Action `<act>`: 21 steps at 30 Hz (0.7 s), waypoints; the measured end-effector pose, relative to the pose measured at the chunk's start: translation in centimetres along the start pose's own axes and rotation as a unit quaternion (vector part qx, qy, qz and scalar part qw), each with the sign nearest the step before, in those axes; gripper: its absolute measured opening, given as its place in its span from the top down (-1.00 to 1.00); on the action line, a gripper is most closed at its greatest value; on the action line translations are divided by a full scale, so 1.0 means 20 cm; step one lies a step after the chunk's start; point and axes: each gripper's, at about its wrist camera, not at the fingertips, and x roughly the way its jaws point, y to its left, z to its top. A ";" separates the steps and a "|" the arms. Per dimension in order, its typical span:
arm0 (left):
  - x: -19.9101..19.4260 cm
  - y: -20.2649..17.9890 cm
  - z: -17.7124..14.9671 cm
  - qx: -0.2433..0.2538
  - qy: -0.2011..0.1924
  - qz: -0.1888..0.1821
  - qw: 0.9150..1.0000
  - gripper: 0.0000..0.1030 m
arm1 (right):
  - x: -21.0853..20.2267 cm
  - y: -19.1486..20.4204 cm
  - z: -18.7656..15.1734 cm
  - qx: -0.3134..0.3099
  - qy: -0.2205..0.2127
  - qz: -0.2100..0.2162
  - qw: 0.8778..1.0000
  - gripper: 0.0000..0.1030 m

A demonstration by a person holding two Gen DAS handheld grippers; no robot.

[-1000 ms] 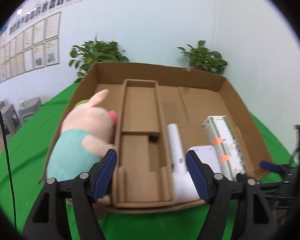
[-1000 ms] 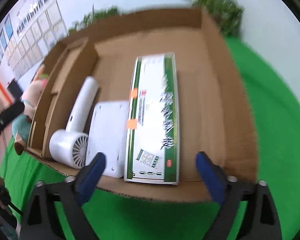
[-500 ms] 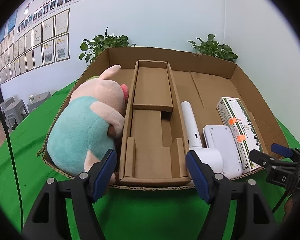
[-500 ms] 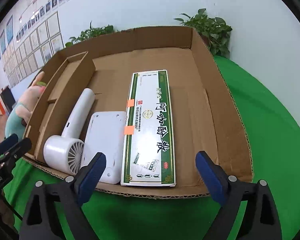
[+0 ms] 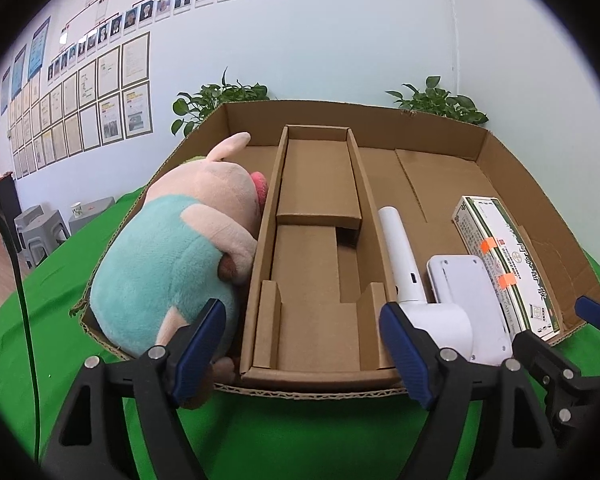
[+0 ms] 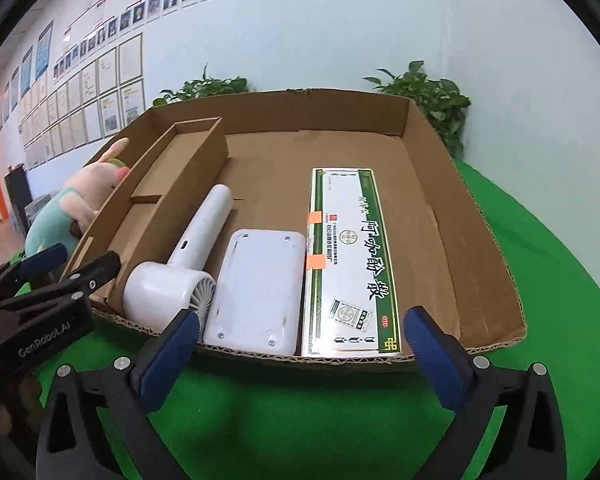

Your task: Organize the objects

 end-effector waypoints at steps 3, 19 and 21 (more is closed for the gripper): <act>0.01 -0.01 0.00 0.004 0.003 0.003 1.000 -0.59 | 0.02 0.01 0.00 0.001 0.006 -0.002 1.000 -1.00; 0.01 0.00 0.00 0.001 0.006 0.002 1.000 -0.65 | 0.03 0.02 0.00 0.000 0.011 -0.001 1.000 -1.00; 0.01 0.00 0.00 0.001 0.006 0.002 1.000 -0.65 | 0.03 0.02 -0.01 0.000 0.011 0.000 1.000 -1.00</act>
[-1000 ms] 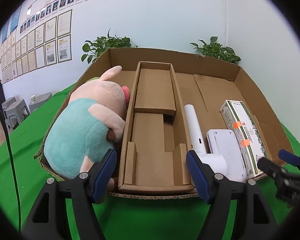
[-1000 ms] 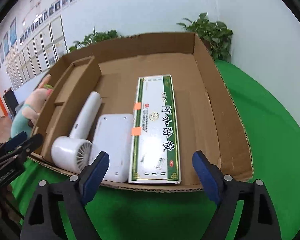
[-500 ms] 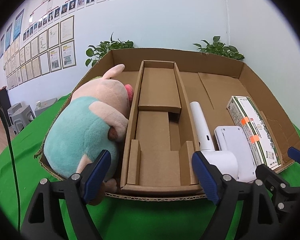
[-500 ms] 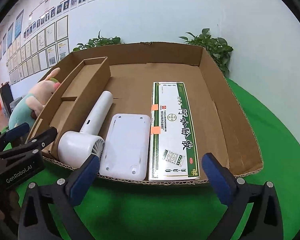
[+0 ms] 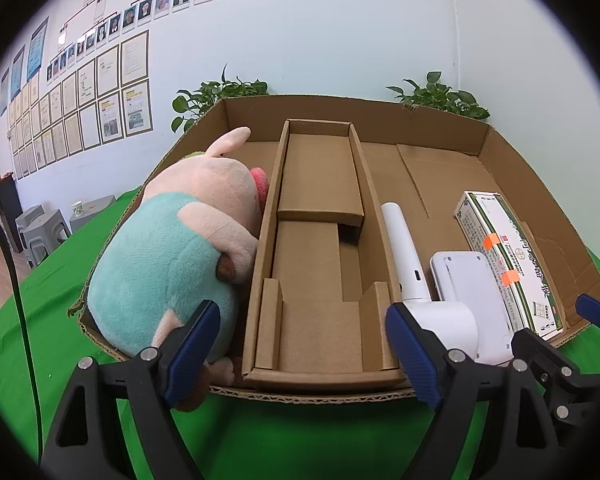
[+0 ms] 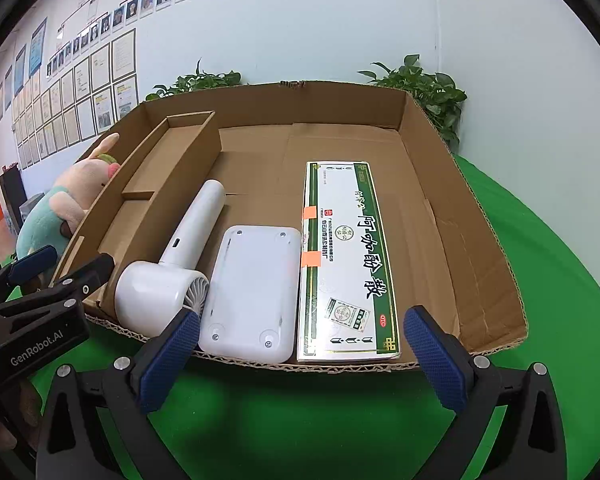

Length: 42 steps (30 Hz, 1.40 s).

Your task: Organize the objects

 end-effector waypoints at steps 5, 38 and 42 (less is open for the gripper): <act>0.00 0.00 0.00 0.000 0.001 0.000 1.000 -0.65 | 0.00 0.00 0.00 0.000 0.000 0.000 1.000 -1.00; 0.00 0.00 0.00 0.000 0.002 0.000 1.000 -0.68 | 0.00 0.00 0.00 0.000 0.000 0.000 1.000 -1.00; 0.00 0.00 0.00 0.000 0.002 0.000 1.000 -0.68 | 0.00 0.00 0.00 0.000 0.000 0.000 1.000 -1.00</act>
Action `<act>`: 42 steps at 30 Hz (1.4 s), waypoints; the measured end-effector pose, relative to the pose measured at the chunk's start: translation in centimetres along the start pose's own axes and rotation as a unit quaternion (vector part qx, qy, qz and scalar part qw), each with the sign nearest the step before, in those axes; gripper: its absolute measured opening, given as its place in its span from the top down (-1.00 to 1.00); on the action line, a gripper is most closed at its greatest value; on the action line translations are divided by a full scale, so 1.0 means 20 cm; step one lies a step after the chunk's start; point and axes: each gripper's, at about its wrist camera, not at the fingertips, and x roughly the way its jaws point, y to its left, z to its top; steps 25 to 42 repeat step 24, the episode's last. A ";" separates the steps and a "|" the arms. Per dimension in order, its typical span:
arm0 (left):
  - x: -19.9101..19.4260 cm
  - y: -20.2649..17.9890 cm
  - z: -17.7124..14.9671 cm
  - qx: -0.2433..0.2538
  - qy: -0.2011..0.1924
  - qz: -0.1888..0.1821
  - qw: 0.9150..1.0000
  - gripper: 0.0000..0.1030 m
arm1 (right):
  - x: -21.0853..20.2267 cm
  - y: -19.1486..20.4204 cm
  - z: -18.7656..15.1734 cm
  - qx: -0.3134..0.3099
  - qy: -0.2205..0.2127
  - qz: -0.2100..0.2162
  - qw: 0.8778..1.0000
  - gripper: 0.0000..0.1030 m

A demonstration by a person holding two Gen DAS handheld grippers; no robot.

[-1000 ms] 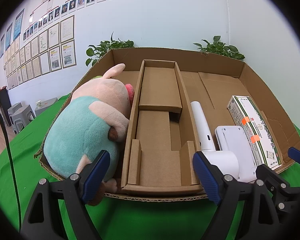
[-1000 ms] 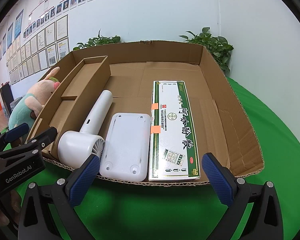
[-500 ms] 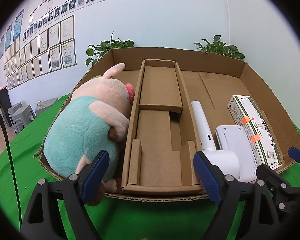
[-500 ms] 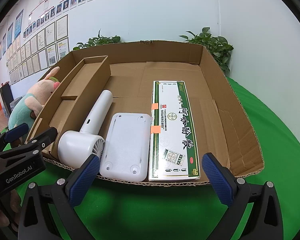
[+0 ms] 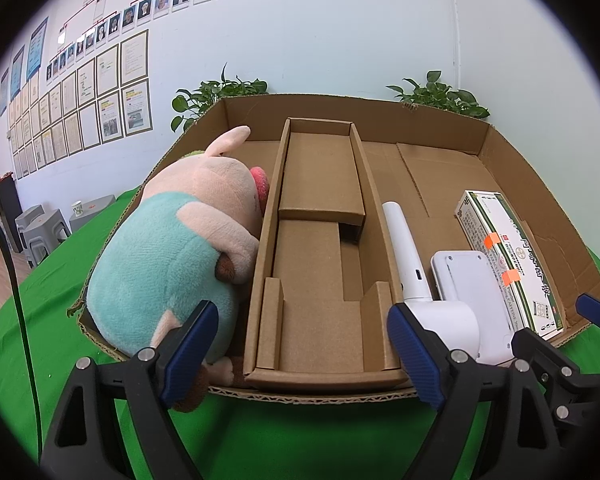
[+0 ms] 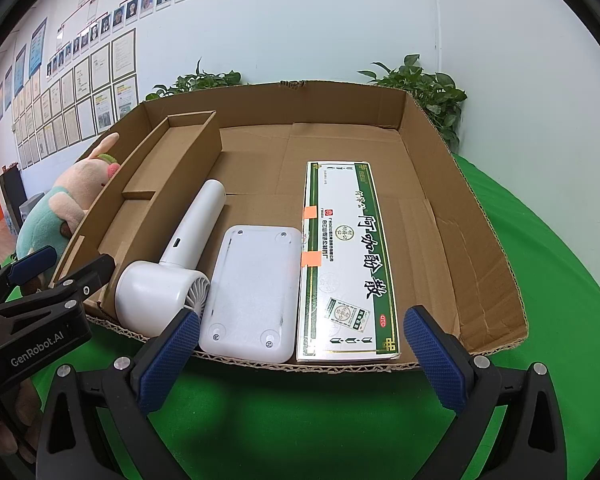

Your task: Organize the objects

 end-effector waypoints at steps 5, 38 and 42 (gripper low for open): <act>0.00 0.00 0.00 0.000 0.000 0.000 1.000 -0.69 | 0.00 0.00 0.00 0.000 0.000 0.000 1.000 -1.00; 0.00 0.00 0.00 0.000 0.001 0.000 1.000 -0.71 | -0.01 0.00 0.00 0.000 0.000 0.000 1.000 -1.00; 0.00 0.00 0.00 0.000 0.001 0.000 1.000 -0.71 | -0.01 0.00 0.00 0.000 0.000 0.000 1.000 -1.00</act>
